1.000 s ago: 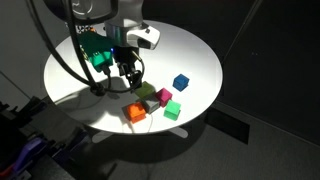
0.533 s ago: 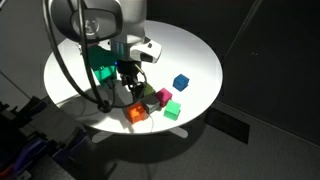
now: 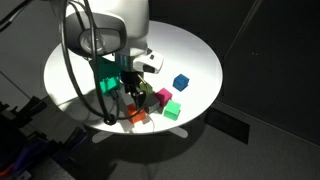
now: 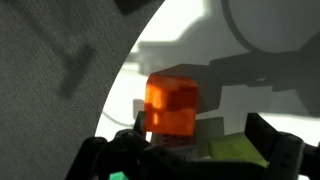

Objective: Put the orange block on the light green block

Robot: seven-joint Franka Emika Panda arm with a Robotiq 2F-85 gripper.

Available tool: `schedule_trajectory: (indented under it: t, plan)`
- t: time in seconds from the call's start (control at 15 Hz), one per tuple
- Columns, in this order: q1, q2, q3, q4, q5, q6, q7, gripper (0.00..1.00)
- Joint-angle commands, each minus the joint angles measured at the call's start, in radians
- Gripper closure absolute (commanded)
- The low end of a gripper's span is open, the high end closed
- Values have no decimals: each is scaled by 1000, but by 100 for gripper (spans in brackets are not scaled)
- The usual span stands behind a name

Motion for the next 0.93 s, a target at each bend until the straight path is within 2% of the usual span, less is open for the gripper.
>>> schedule_trajectory:
  t: [0.0, 0.87]
  plan:
    - [-34, 22, 14, 21, -8, 17, -20, 0]
    - [-151, 72, 103, 25, 23, 99, -92, 0]
